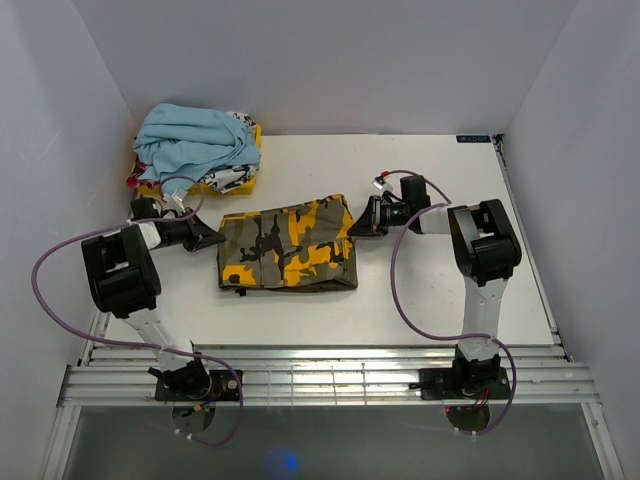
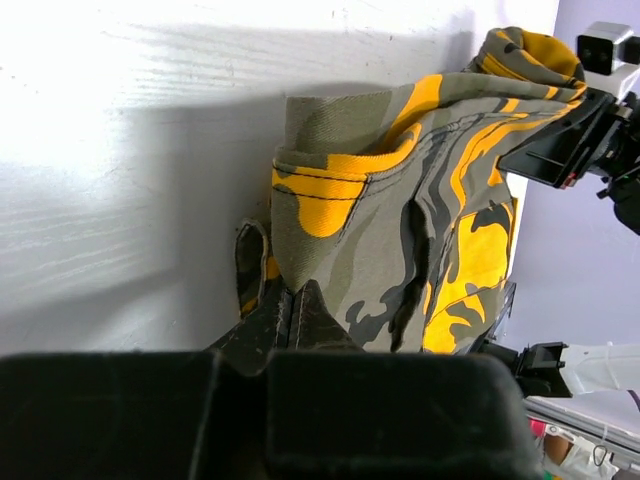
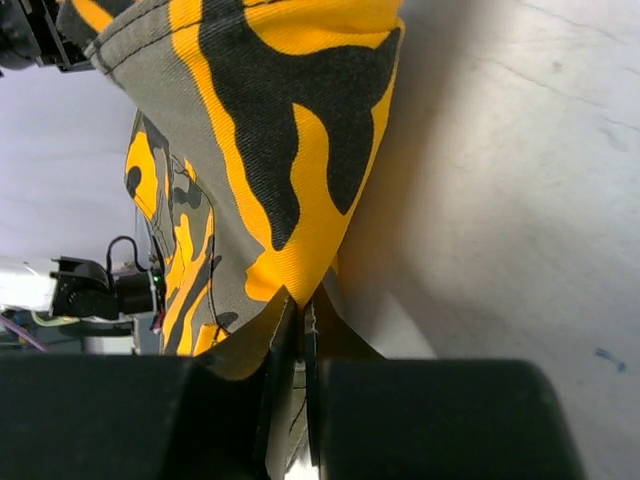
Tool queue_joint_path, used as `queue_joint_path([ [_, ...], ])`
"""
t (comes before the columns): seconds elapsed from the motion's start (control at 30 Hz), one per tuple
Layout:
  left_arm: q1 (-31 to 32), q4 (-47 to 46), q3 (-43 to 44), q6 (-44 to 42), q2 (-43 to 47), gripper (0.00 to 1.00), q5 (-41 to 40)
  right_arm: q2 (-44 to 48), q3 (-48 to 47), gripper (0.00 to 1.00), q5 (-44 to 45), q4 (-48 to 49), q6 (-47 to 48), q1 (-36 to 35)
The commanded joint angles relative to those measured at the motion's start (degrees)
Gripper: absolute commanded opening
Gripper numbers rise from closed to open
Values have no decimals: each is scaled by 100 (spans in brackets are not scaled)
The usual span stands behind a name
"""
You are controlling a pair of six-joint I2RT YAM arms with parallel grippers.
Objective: Fold and stack the trousers
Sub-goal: Neatly place the folded trousers to the corner
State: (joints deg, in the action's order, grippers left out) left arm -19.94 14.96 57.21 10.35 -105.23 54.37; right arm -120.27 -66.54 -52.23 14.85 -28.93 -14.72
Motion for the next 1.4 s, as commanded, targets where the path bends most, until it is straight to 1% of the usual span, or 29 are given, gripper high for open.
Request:
queue_joint_path([
  [0.0,-291,-90,9,-261,135,0,-251,390,-51,10,231,-420,561,127],
  [0.03,-291,-64,27,-253,73,0,-286,381,-139,21,231,-665,738,119],
  [0.07,-291,-46,44,-244,21,0,-313,390,-227,44,283,-1112,905,110],
  [0.1,-291,-37,62,-253,-58,0,-278,486,-254,47,292,-1142,1115,118],
  [0.17,-299,-142,89,-235,-68,0,-208,670,-271,49,275,-1134,1275,127],
  [0.23,-299,-213,123,-156,-103,0,-146,934,-376,45,161,-1116,1407,119],
  [0.33,-299,-143,229,-165,-243,0,-93,1137,-771,46,-49,-985,1425,66],
  [0.43,-299,-29,290,-278,-322,0,-172,1058,-1325,42,-234,-861,1451,-197],
  [0.47,-299,-2,308,-314,-357,0,-216,971,-1657,42,-287,-879,1434,-389],
  [0.53,-299,16,317,-306,-384,0,-234,629,-1931,41,-419,-818,1373,-575],
  [0.57,-299,7,317,-279,-376,0,-234,497,-2028,35,-385,-765,1285,-741],
  [0.63,-299,-98,299,-209,-367,0,-208,58,-2196,28,-315,-528,1110,-874],
  [0.73,-308,-151,300,-130,-367,0,-181,-628,-2293,27,-245,235,451,-989],
  [0.77,-300,-169,291,-112,-358,0,-164,-821,-2310,33,-227,690,223,-989],
  [0.8,-300,-178,282,-112,-332,0,-155,-1206,-2467,38,-183,799,-14,-989],
  [0.83,-299,-169,273,-112,-323,0,-181,-1366,-2556,40,-122,800,18,-989],
  [0.87,-299,-169,273,-121,-305,0,-207,-1507,-2644,43,-51,748,132,-1006],
  [0.9,-299,-186,264,-138,-270,0,-260,-1726,-2731,47,219,434,290,-1006],
  [0.93,-308,-195,221,-130,-244,0,-295,-1806,-2837,55,317,335,509,-1006],
  [0.97,-300,-204,212,-138,-235,0,-321,-1903,-2855,66,388,256,589,-989],
  [1.03,-308,-204,185,-165,-252,0,-322,-1904,-2855,71,345,220,616,-963],
  [1.07,-308,-161,194,-182,-261,0,-322,-1773,-2864,77,293,211,599,-936],
  [1.13,-326,-90,272,-278,-244,11,-165,-1527,-2882,84,135,11,660,-936],
  [1.17,-343,49,317,-357,-217,20,-68,-1361,-2899,90,47,-87,773,-936],
  [1.2,-343,173,378,-463,-165,39,-15,-1002,-2891,94,-128,-210,835,-936],
  [1.27,-352,732,562,-928,45,51,56,-605,-2760,97,-348,-658,1080,-945],
  [1.3,-352,936,598,-1077,133,59,21,-212,-2654,97,-550,-798,1152,-954],
  [1.33,-352,1104,607,-1444,221,62,-5,-16,-2531,96,-613,-1122,1248,-971],
  [1.37,-352,1419,581,-1587,414,64,-66,177,-2382,94,-657,-1308,1371,-997],
])
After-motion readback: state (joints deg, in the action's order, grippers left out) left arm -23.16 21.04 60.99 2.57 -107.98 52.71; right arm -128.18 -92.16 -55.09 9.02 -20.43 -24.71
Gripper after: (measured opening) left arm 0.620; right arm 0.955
